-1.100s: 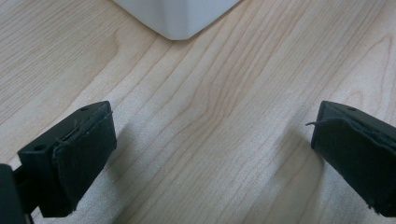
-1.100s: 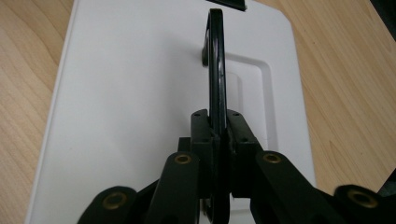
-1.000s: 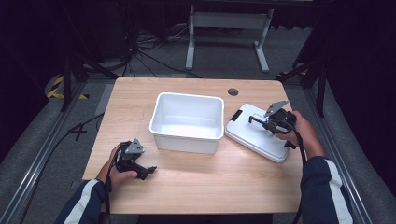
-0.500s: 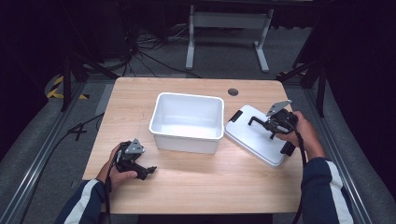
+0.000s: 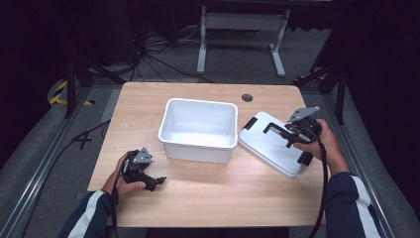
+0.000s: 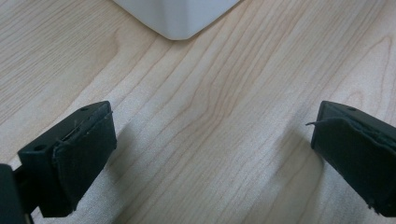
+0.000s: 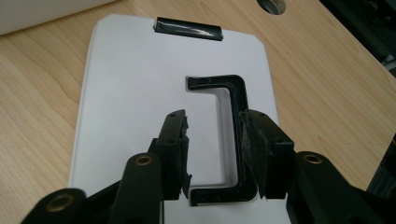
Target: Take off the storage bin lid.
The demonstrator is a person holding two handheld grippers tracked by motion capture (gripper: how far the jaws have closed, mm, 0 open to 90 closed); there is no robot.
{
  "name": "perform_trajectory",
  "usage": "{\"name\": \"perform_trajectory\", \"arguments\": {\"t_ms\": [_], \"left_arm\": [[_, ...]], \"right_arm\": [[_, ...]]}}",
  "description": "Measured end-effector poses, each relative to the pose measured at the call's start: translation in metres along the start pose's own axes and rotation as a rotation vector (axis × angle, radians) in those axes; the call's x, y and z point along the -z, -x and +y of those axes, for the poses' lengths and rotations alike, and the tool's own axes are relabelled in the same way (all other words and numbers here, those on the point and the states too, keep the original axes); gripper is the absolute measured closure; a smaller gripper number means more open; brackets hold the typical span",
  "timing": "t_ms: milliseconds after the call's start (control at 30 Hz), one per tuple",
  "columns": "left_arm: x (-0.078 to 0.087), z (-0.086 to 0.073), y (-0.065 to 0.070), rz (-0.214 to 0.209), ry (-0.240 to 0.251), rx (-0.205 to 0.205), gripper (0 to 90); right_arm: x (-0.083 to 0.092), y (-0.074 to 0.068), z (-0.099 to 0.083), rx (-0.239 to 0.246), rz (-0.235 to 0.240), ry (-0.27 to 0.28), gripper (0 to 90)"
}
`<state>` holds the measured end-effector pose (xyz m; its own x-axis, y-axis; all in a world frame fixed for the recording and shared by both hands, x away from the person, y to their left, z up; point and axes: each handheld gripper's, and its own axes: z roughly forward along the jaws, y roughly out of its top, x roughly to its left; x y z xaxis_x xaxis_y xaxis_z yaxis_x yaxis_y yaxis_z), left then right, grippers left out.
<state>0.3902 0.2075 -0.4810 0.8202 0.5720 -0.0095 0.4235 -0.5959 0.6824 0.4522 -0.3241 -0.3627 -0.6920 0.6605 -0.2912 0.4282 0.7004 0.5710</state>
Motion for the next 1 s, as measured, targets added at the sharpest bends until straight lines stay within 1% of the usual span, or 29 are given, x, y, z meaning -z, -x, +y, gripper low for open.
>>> {"name": "perform_trajectory", "arguments": {"t_ms": [67, 267, 400, 433, 500, 567, 633, 700, 800, 900, 967, 1000], "left_arm": [[0.000, 0.000, 0.000, 0.001, 0.001, 0.000, 0.5], [0.000, 0.000, 0.000, 0.000, 0.000, 0.001, 0.5], [0.000, 0.000, 0.000, 0.001, 0.000, 0.002, 0.6], [0.000, 0.000, 0.000, 0.001, 0.000, 0.002, 0.5], [0.000, 0.000, 0.000, 0.002, 0.000, 0.003, 0.6], [0.000, 0.000, 0.000, 0.004, -0.001, 0.003, 0.6], [0.000, 0.000, 0.000, 0.005, -0.001, 0.003, 0.5], [0.000, 0.000, 0.000, 0.005, -0.001, 0.003, 0.6], [0.000, 0.000, 0.000, 0.005, 0.000, 0.003, 0.6], [0.000, 0.000, 0.000, 0.005, 0.000, 0.003, 0.6], [0.000, 0.000, 0.000, 0.005, 0.000, 0.002, 0.5], [0.000, 0.000, 0.000, 0.005, 0.000, 0.003, 0.6]], "right_arm": [[0.004, -0.001, -0.001, -0.008, -0.013, 0.011, 59.3], [0.020, -0.007, -0.008, -0.034, -0.014, 0.055, 55.0], [0.033, -0.012, -0.016, -0.046, -0.026, 0.083, 52.5], [0.033, -0.012, -0.016, -0.046, -0.026, 0.083, 52.5], [0.040, -0.015, -0.022, -0.055, -0.023, 0.105, 50.8], [0.047, -0.019, -0.030, -0.062, -0.036, 0.118, 49.2], [0.052, -0.023, -0.036, -0.071, -0.028, 0.136, 48.2], [0.058, -0.029, -0.046, -0.080, -0.040, 0.145, 47.0], [0.063, -0.037, -0.062, -0.086, -0.056, 0.165, 44.1], [0.066, -0.047, -0.083, -0.117, -0.044, 0.209, 39.4], [0.064, -0.056, -0.100, -0.118, -0.043, 0.217, 37.7], [0.063, -0.060, -0.109, -0.132, -0.030, 0.223, 37.6]]}}
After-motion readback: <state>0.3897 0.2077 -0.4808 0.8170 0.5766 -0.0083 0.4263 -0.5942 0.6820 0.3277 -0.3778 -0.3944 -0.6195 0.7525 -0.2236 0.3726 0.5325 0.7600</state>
